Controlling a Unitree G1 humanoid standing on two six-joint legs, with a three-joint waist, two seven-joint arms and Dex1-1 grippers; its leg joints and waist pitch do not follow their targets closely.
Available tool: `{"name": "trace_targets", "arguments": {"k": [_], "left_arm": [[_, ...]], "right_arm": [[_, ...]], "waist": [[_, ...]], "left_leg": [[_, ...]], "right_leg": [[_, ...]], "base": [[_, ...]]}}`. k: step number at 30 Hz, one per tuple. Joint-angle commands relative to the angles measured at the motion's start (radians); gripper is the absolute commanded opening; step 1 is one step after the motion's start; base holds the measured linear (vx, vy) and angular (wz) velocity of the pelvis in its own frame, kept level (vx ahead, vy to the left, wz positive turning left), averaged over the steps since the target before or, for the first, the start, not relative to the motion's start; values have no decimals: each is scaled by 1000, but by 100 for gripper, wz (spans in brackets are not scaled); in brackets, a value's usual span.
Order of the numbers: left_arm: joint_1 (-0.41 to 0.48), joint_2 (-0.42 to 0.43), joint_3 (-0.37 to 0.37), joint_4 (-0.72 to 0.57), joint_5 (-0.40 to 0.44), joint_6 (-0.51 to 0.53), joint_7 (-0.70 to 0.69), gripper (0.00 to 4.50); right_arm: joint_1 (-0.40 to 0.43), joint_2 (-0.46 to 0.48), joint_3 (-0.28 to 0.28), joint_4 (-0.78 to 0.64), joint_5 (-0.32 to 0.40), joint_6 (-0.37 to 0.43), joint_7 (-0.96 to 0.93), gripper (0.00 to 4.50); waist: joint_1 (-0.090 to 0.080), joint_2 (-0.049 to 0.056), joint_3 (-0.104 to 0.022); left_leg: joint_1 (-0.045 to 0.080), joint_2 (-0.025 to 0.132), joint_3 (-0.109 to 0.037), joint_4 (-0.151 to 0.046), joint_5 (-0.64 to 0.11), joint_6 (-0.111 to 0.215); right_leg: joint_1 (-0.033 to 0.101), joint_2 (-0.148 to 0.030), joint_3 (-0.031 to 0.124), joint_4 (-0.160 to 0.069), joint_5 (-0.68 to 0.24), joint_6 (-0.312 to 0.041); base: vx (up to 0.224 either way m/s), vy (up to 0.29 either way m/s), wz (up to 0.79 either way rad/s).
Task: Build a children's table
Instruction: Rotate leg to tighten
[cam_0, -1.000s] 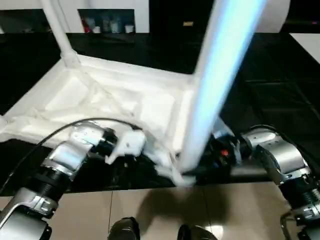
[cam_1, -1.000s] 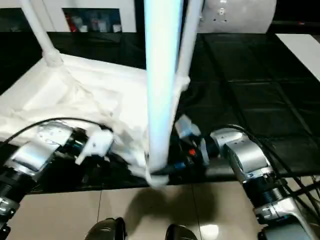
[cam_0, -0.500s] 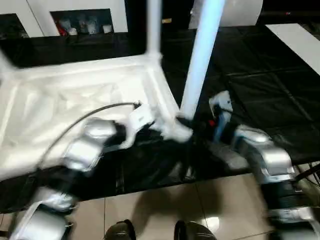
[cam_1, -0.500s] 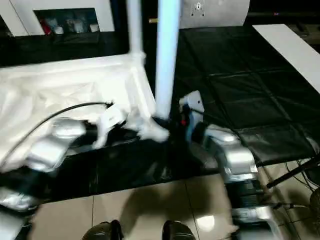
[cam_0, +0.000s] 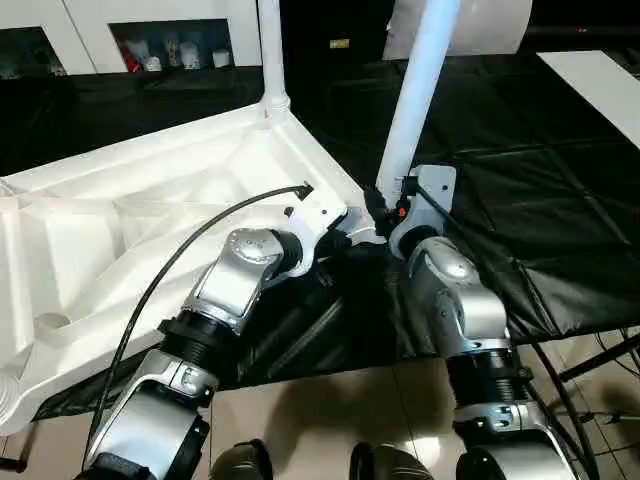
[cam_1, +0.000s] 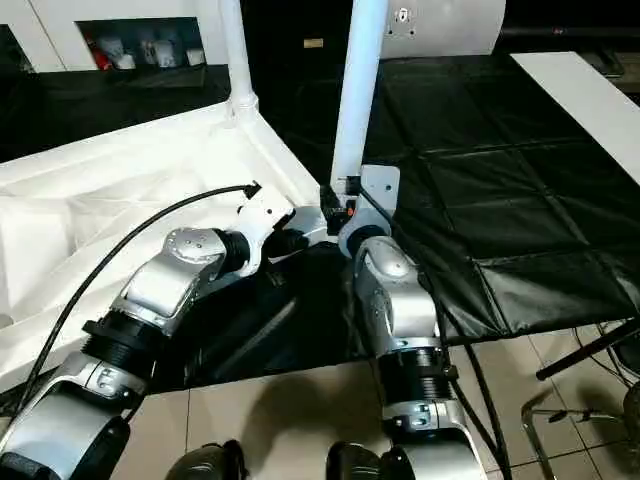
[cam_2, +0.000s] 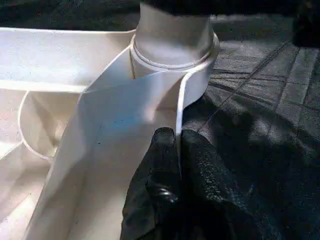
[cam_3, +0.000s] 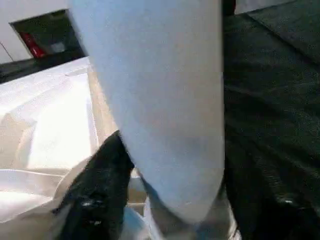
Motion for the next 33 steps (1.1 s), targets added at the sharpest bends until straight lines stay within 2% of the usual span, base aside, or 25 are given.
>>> {"name": "trace_targets", "arguments": {"k": [1, 2, 4, 5, 6, 7, 9, 10, 11, 13, 14, 15, 16, 17, 21, 23, 25, 27, 29, 33], "left_arm": [[-9, -10, 40, -28, -24, -50, 60, 0], [-5, -5, 39, -31, -26, -53, 52, 0], [32, 44, 31, -59, -37, -86, -21, 0], [37, 50, 30, -62, -38, -90, -31, 0], [61, 85, 22, -80, -43, -115, -85, 0], [77, 108, 15, -93, -50, -132, -127, 0], [101, 147, -1, -110, -58, -168, -197, 0], [115, 171, -12, -122, -64, -185, -241, 0], [125, 190, -20, -130, -68, -199, -275, 0], [140, 223, -36, -140, -73, -221, -328, 0], [150, 254, -53, -140, -69, -255, -371, 0], [151, 257, -55, -140, -68, -259, -374, 0], [157, 280, -64, -137, -66, -281, -412, 0], [157, 280, -64, -137, -66, -281, -412, 0], [158, 326, -82, -130, -76, -343, -503, 0], [158, 335, -88, -132, -82, -356, -535, 0], [156, 345, -98, -128, -84, -377, -569, 0], [149, 360, -119, -118, -93, -412, -628, 0], [147, 363, -123, -116, -94, -418, -639, 0], [140, 368, -156, -113, -101, -455, -714, 0]], "right_arm": [[24, 28, 97, 31, 11, 2, 91, 312], [24, 21, 96, 29, 10, -5, 101, 323], [44, -63, 116, -9, 24, -44, 234, 330], [47, -75, 119, -14, 24, -49, 251, 330], [65, -133, 115, -42, 51, -54, 343, 357], [76, -174, 108, -61, 72, -52, 407, 370], [94, -246, 103, -92, 105, -47, 527, 370], [104, -290, 103, -108, 118, -42, 599, 400], [113, -326, 105, -121, 129, -35, 654, 400], [126, -389, 107, -137, 137, -34, 743, 414], [138, -444, 108, -152, 160, -23, 811, 430], [139, -449, 108, -153, 162, -22, 818, 442], [149, -507, 97, -160, 191, -7, 884, 442], [149, -507, 97, -160, 191, -7, 884, 442], [175, -622, 69, -182, 251, 24, 1033, 442], [184, -652, 67, -185, 263, 29, 1074, 442], [193, -676, 71, -193, 271, 37, 1116, 442], [203, -700, 103, -212, 275, 41, 1162, 442], [205, -703, 110, -216, 274, 41, 1169, 442], [181, -689, 186, -197, 240, 6, 1213, 442]], "waist": [[5, 5, -72], [5, 4, -73], [6, 4, -76], [5, 4, -77], [3, 1, -79], [7, -1, -82], [7, 1, -84], [7, 0, -83], [10, 2, -81], [16, 5, -79], [16, 4, -80], [21, 5, -79], [23, 4, -78], [23, 4, -78], [33, 1, -81], [38, -6, -85], [45, -4, -86], [49, -6, -89], [56, -5, -90], [62, -2, -88]], "left_leg": [[20, 61, -40, -67, -193, 32], [18, 61, -41, -66, -187, 35], [17, 60, -42, -63, -163, 47], [12, 61, -39, -60, -137, 64], [11, 60, -38, -59, -123, 74], [10, 59, -37, -53, -87, 107], [9, 59, -34, -50, -81, 133], [8, 58, -35, -50, -82, 137], [11, 60, -34, -50, -87, 141], [18, 65, -34, -52, -98, 135], [17, 65, -33, -52, -103, 133], [22, 68, -35, -54, -124, 126], [25, 70, -34, -55, -141, 117], [25, 70, -34, -55, -141, 117], [23, 69, -33, -52, -141, 108], [22, 69, -30, -49, -136, 110], [21, 68, -31, -47, -127, 113], [21, 68, -30, -46, -120, 115], [22, 70, -31, -46, -115, 116], [24, 71, -31, -46, -129, 104]], "right_leg": [[52, -98, 64, -84, -208, -190], [53, -98, 64, -83, -198, -191], [60, -97, 62, -78, -152, -196], [63, -98, 64, -73, -103, -202], [64, -96, 64, -70, -78, -208], [70, -96, 63, -65, -11, -224], [68, -96, 63, -60, 18, -239], [69, -94, 61, -61, 15, -242], [68, -94, 61, -64, 2, -242], [63, -91, 60, -66, -45, -244], [63, -91, 59, -66, -57, -246], [62, -92, 59, -70, -96, -241], [60, -92, 59, -73, -126, -240], [60, -92, 59, -73, -126, -240], [62, -94, 60, -72, -141, -239], [62, -93, 59, -71, -155, -234], [62, -94, 58, -71, -164, -230], [60, -93, 57, -70, -163, -230], [59, -93, 57, -68, -162, -223], [54, -94, 57, -70, -179, -229]], "base": [[0, 0, 0], [0, 0, 0], [0, 0, 0], [0, 0, 0], [0, 0, 0], [0, 0, 0], [0, 0, 0], [0, 0, 0], [0, 0, 0], [0, 0, 0], [0, 0, 0], [0, 0, 0], [0, 0, 0], [0, 0, 0], [0, 0, 0], [0, 0, 0], [0, 0, 0], [0, 0, 0], [0, 0, 0], [0, 0, 0]]}}
